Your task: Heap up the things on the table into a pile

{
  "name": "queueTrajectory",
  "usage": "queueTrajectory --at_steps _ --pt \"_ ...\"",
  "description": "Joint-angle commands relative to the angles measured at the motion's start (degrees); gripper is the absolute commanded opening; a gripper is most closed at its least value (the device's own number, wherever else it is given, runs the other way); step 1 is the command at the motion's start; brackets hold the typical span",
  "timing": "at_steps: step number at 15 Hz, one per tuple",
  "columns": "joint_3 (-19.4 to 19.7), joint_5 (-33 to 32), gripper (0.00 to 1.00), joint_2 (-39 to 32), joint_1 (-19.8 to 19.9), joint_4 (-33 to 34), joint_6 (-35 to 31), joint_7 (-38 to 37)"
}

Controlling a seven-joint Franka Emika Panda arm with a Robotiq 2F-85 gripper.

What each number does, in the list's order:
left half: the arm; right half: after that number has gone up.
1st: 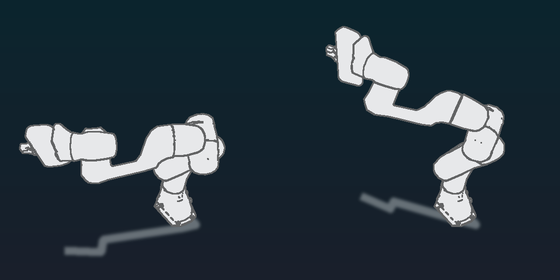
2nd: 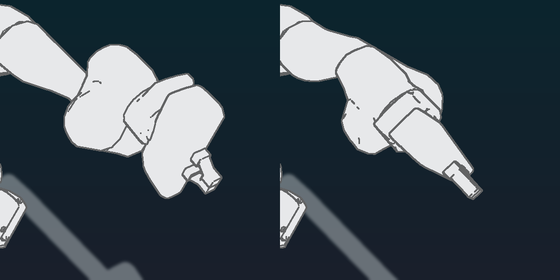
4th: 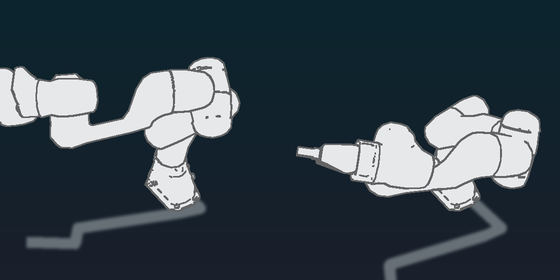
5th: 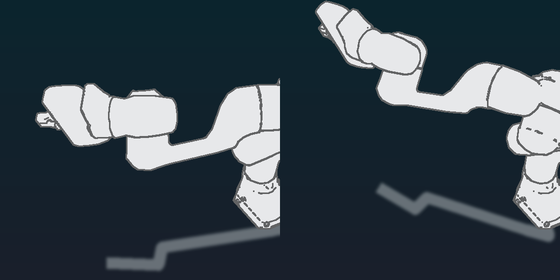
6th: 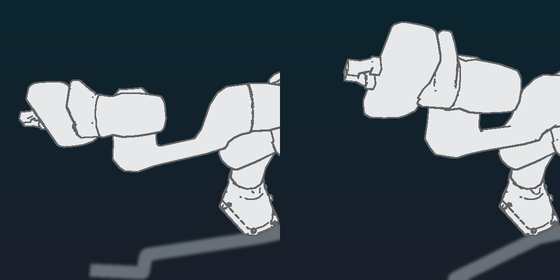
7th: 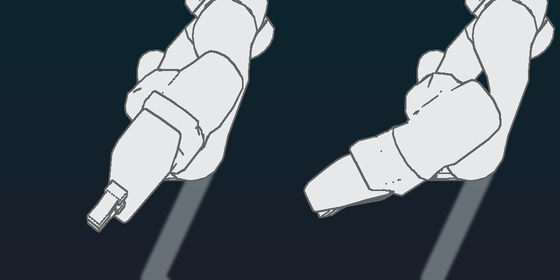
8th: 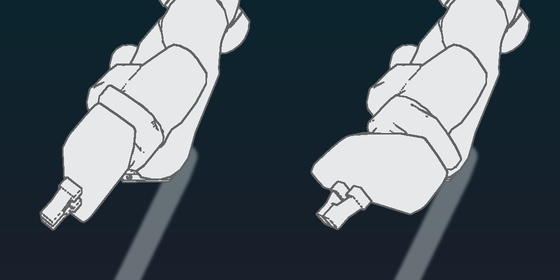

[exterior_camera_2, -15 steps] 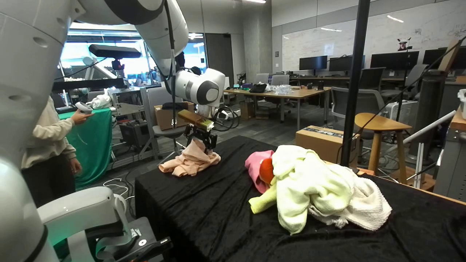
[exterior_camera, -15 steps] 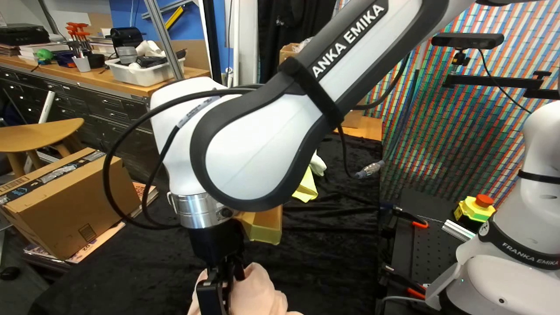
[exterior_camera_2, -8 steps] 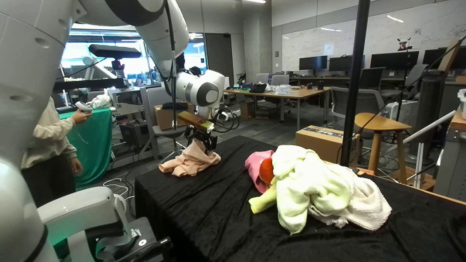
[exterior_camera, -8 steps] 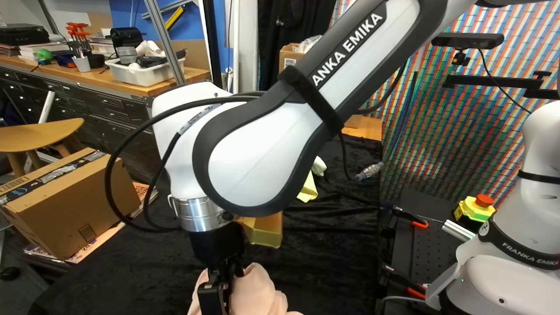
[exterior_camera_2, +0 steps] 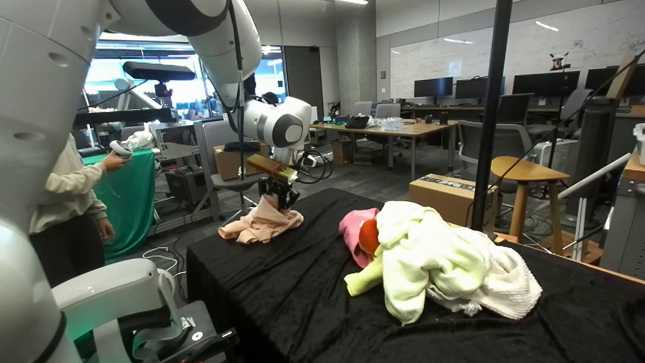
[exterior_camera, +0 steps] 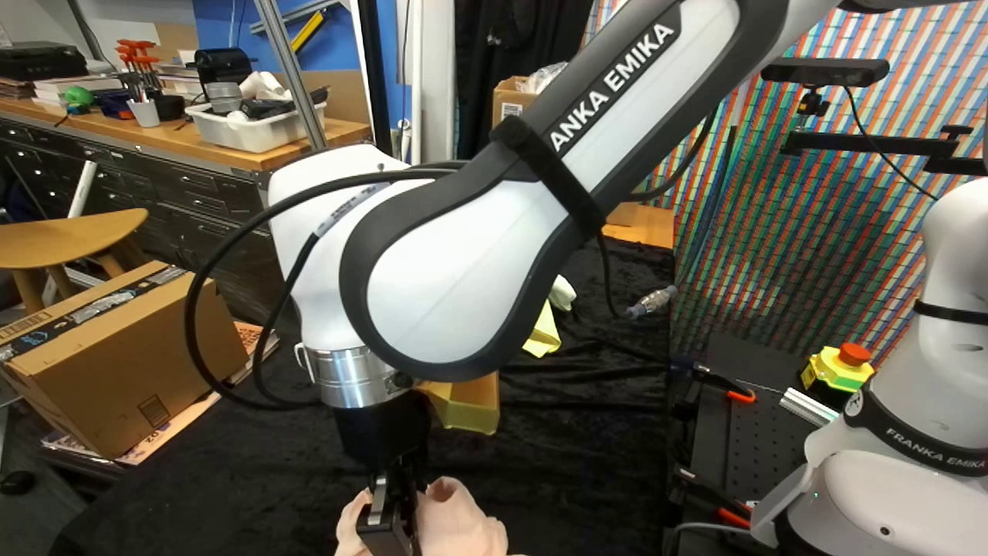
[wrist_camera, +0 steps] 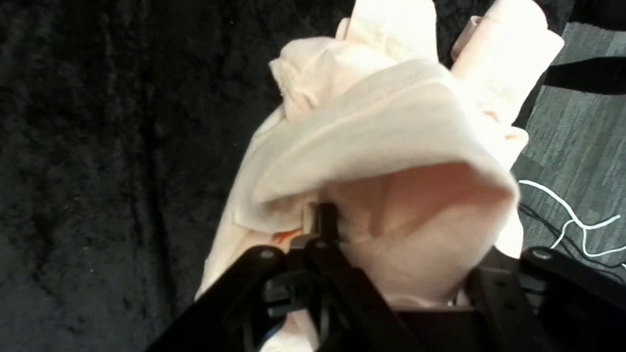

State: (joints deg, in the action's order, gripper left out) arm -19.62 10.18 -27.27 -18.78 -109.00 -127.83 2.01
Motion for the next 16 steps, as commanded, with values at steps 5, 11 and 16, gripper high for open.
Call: queueTrajectory --at_steps 5,11,16 --pt "-0.8 4.8 0.06 0.9 3.4 3.5 6.7 6.4" --pt "-0.5 11.6 0.08 4.3 8.8 8.5 16.8 15.0" --pt "1.3 17.1 0.08 7.4 12.4 12.5 23.8 18.7"
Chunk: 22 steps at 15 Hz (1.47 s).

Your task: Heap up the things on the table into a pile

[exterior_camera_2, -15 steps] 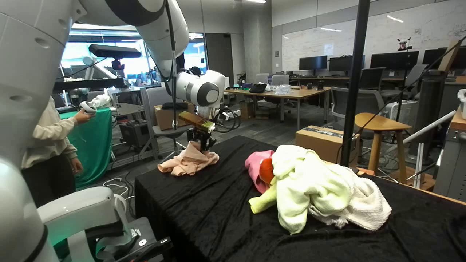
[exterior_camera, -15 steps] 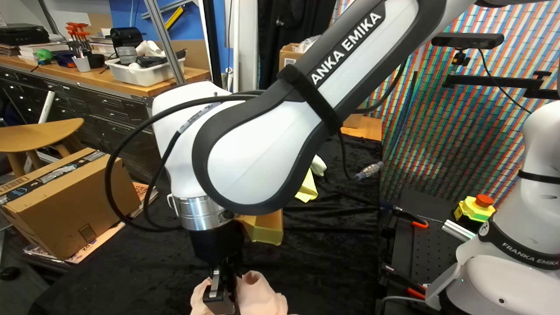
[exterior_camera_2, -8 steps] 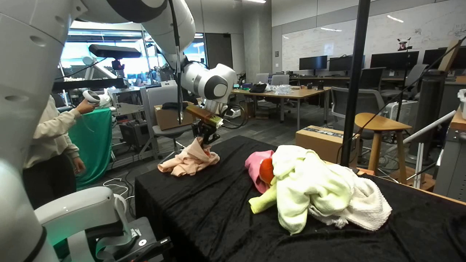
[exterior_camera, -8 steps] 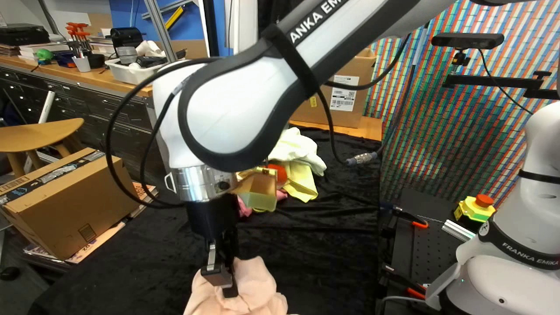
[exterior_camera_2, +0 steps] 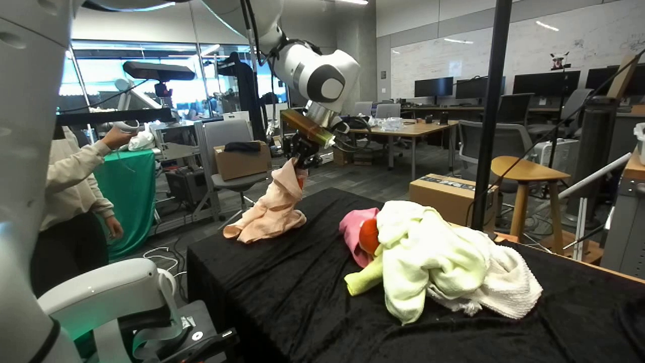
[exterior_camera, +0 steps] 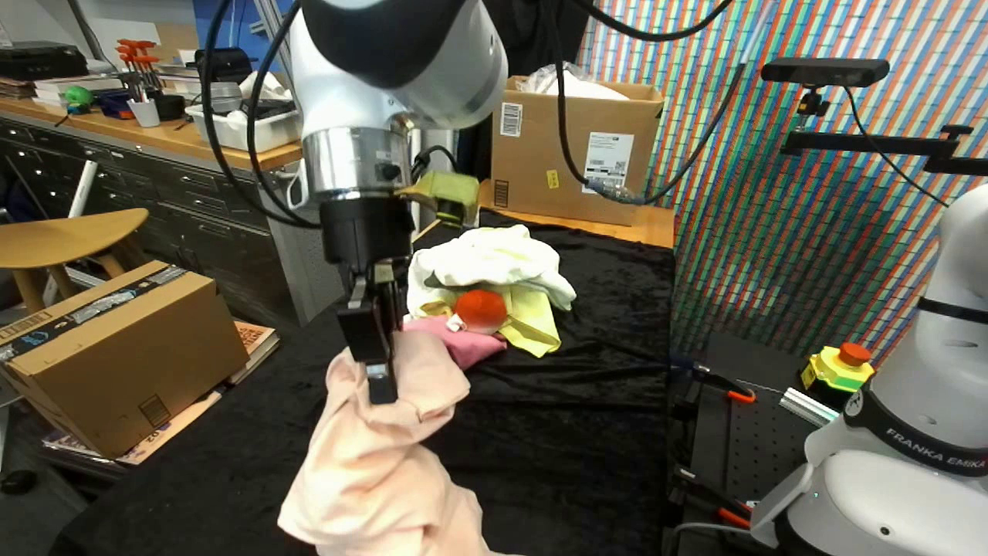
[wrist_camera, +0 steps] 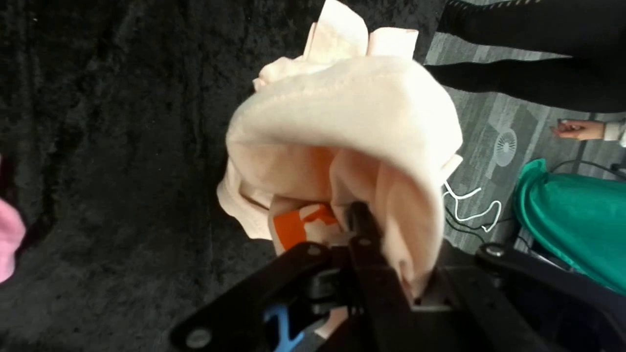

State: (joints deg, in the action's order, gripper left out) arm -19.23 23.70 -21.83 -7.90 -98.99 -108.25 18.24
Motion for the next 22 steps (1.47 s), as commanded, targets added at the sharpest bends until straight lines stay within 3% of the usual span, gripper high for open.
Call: queueTrajectory --at_steps 1,10,17,22 --pt "1.3 4.7 0.08 2.5 2.2 3.4 5.7 3.2" --pt "5.7 8.3 0.08 7.3 4.5 9.0 10.8 3.7" --pt "9.6 0.3 0.08 12.8 3.4 10.3 7.0 -1.4" --pt "11.4 -8.9 0.08 15.1 3.1 9.4 -0.8 -7.5"
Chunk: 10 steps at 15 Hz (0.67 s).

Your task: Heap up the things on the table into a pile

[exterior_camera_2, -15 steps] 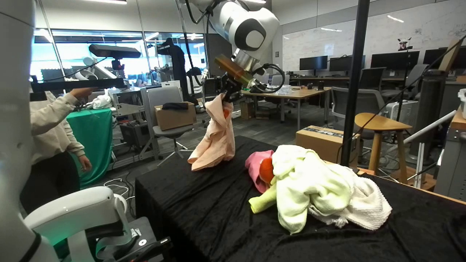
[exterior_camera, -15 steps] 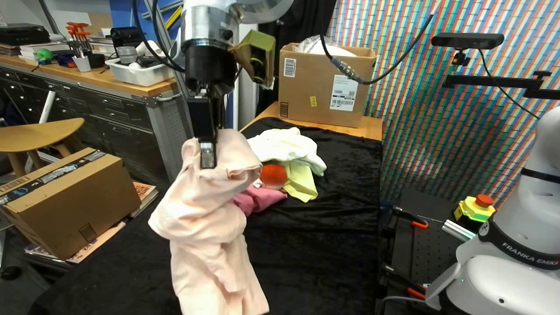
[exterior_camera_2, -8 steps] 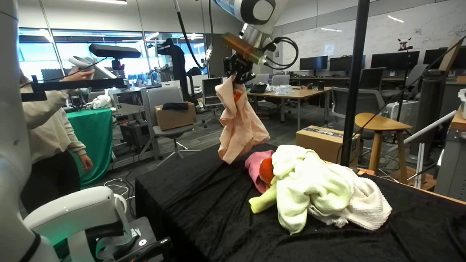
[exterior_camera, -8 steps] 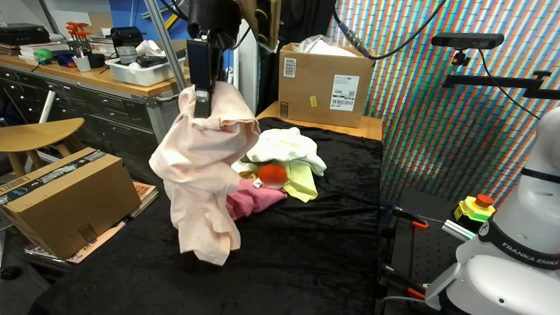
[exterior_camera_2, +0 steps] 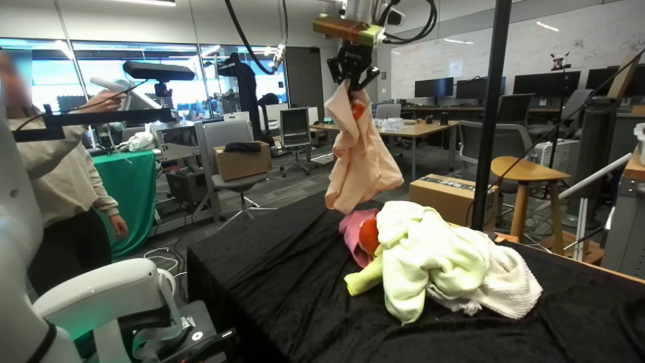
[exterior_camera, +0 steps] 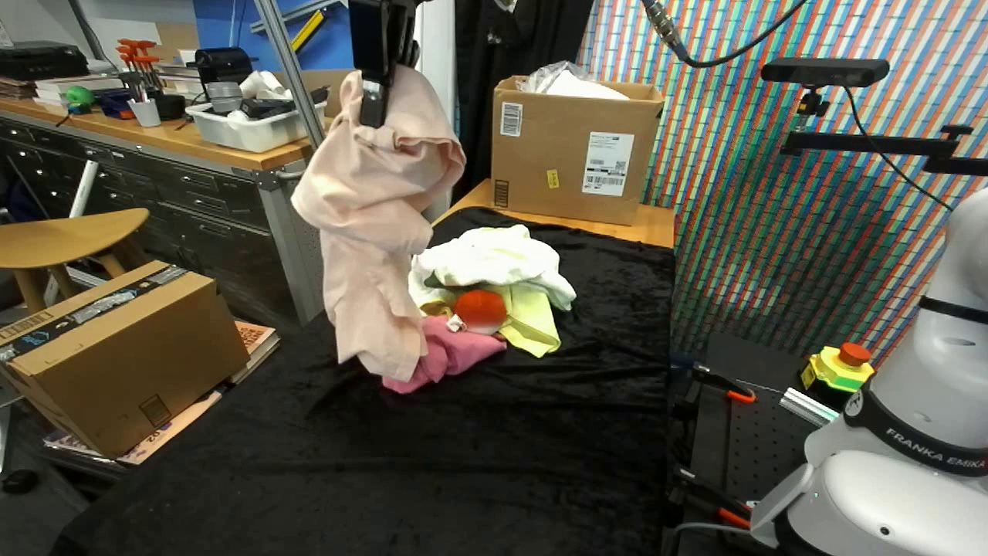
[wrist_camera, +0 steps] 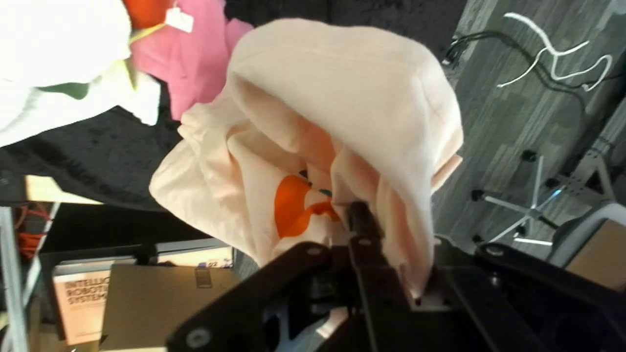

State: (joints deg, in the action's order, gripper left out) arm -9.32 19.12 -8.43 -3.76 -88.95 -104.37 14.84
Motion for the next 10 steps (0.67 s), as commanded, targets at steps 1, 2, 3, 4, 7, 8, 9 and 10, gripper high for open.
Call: queueTrajectory --at_steps 1,2,3,4,7,8,9,10 --pt "1.8 -6.3 0.08 1.8 -1.0 -1.0 -6.2 -5.3" --pt "2.1 -8.3 0.08 1.9 -1.0 -1.5 -8.0 -6.8" --pt "2.5 -10.3 0.08 1.8 -0.9 -2.0 -9.1 -8.0" --pt "3.0 -12.4 0.08 1.8 -0.8 -3.0 -10.6 -9.4" --pt "4.6 -17.5 0.08 2.0 -0.2 -6.8 -14.7 -13.4" --pt "5.2 -18.7 0.08 2.0 0.0 -8.0 -15.5 -14.7" --pt "5.9 -20.0 0.08 2.0 0.3 -9.7 -16.5 -15.9" --pt "6.6 -21.0 0.08 2.1 0.6 -11.1 -17.2 -16.9"
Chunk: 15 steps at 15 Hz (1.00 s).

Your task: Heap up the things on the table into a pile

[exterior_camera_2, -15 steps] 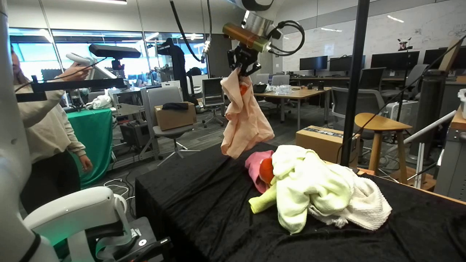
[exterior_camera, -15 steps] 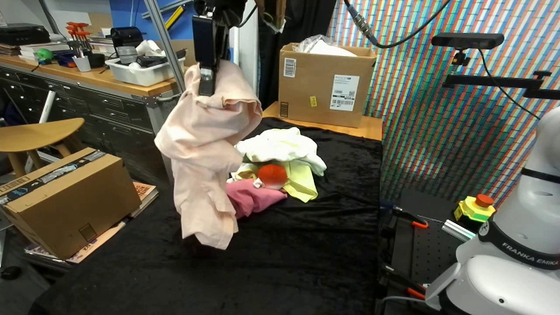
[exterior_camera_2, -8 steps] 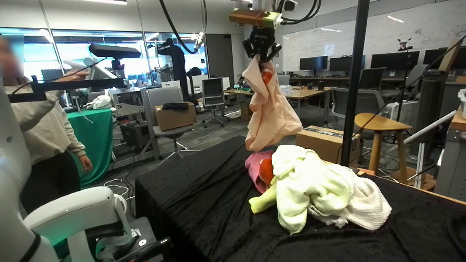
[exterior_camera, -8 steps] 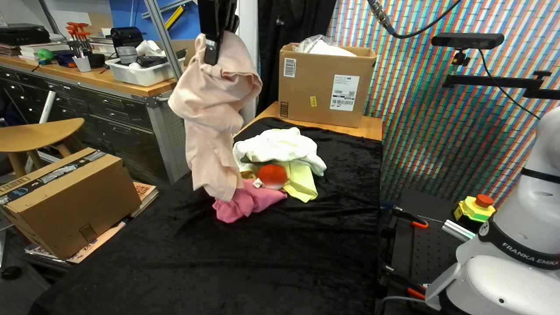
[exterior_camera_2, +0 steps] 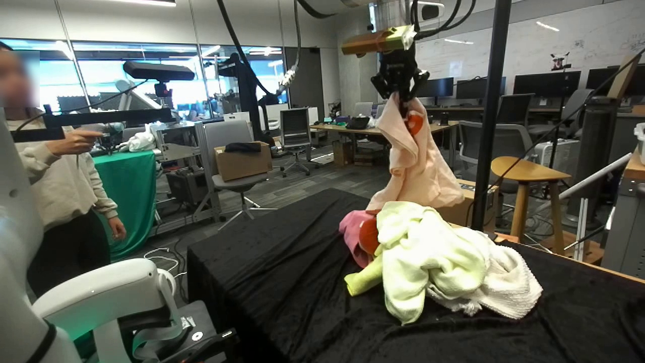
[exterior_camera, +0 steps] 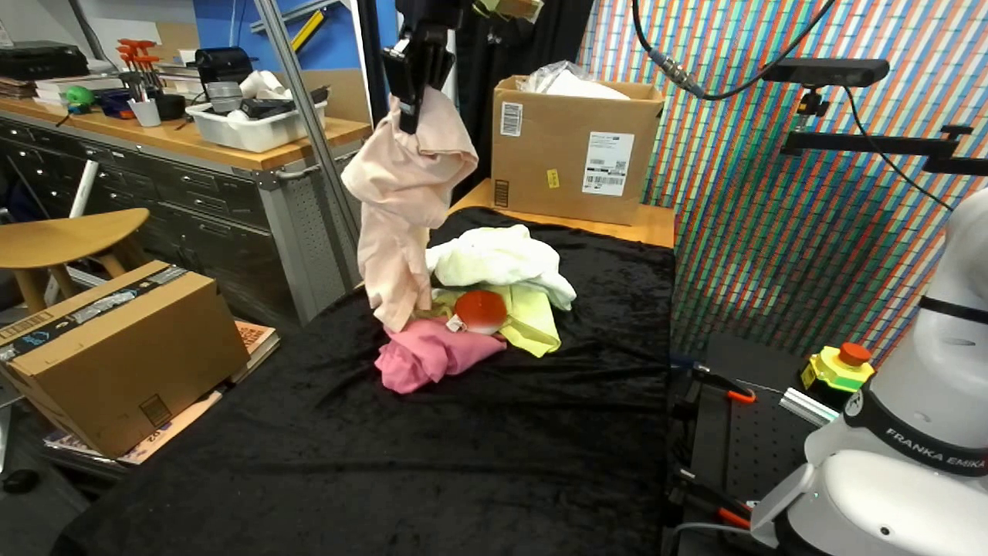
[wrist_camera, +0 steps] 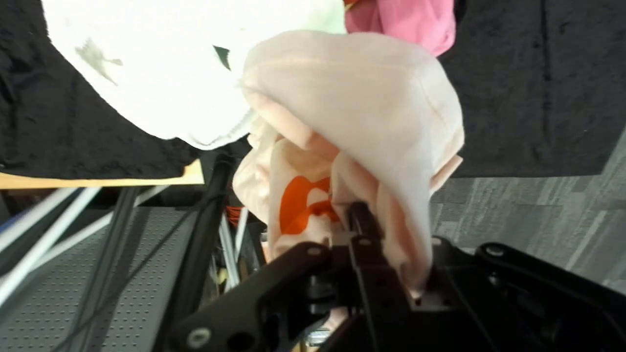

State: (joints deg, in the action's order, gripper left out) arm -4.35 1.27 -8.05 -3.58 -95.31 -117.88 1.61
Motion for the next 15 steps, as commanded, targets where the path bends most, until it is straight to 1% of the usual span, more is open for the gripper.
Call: queueTrajectory --at_steps 1,6,9,13,15 --pt "2.2 -4.1 0.08 1.8 0.6 -6.2 -4.5 -4.8" --pt "3.9 -4.9 0.08 2.7 1.7 -12.4 -4.5 -6.1" --pt "3.9 -4.9 0.08 2.0 1.8 -15.7 -5.5 -6.4" --pt "3.6 -3.1 0.08 0.9 2.0 -19.1 -7.1 -5.2" --pt "3.6 -3.6 0.1 0.8 1.9 -20.6 -8.3 -5.4"
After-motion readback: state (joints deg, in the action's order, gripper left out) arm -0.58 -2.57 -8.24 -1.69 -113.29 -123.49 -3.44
